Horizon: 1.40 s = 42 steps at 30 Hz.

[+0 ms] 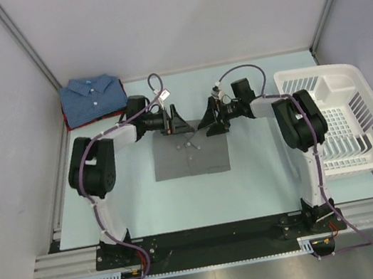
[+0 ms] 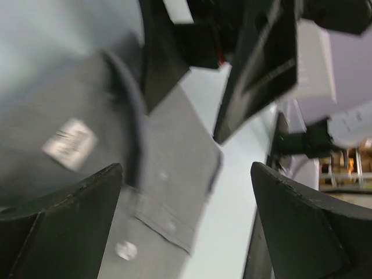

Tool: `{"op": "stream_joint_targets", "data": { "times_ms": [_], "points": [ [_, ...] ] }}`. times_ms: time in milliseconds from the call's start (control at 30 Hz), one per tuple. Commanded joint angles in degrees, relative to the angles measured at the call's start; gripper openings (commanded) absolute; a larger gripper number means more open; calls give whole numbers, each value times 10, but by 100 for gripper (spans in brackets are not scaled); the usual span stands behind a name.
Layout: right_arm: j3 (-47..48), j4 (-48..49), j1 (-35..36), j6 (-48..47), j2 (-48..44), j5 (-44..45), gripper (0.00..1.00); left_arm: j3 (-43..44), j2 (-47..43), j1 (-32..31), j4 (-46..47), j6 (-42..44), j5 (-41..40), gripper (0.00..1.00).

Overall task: Fold and stack the long sleeve shirts
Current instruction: Fold the shirt, then neatly place the folded shirt to the corner

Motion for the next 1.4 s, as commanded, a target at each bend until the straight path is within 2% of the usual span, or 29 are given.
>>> {"op": "stream_joint_targets", "data": {
  "times_ms": [0, 100, 200, 333, 467, 567, 767, 800, 867, 967, 1067, 1200, 1233, 1367],
  "points": [
    [43, 9, -15, -28, 83, 14, 100, 50, 94, 17, 105, -113, -61, 98],
    [58, 0, -31, -26, 119, 19, 100, 29, 131, 53, 145, -164, -73, 97],
    [44, -16, -38, -35, 129, 19, 100, -16, 135, 87, 155, -172, -66, 97],
    [43, -38, -44, -48, 130, 19, 100, -64, 109, 111, 163, -153, -44, 99],
    [82, -67, -51, -69, 136, 23, 100, -103, 66, 135, 161, -133, -32, 99],
    [115, -108, -51, -93, 128, 25, 100, -120, 20, 176, 143, -117, -27, 98],
    [144, -135, -41, -90, 47, 12, 97, -134, -127, 230, 21, -44, -92, 95],
    [151, -147, -37, -110, 31, 15, 96, -134, -161, 237, -42, -32, -111, 95],
    [162, -202, -23, -147, -9, 37, 94, -135, -189, 246, -97, -6, -164, 95],
    [189, -298, 25, -255, -41, 121, 88, -135, -218, 276, -181, 17, -195, 97],
    [205, -365, 111, -375, -61, 234, 81, -126, -218, 302, -250, 43, -216, 99],
    [205, -371, 213, -440, -67, 338, 69, -133, -223, 316, -298, 67, -255, 99],
    [206, -365, 257, -466, -67, 374, 63, -137, -225, 316, -302, 70, -263, 100],
    [227, -352, 354, -509, -50, 440, 56, -170, -250, 316, -313, 74, -325, 100]
  ]
}}
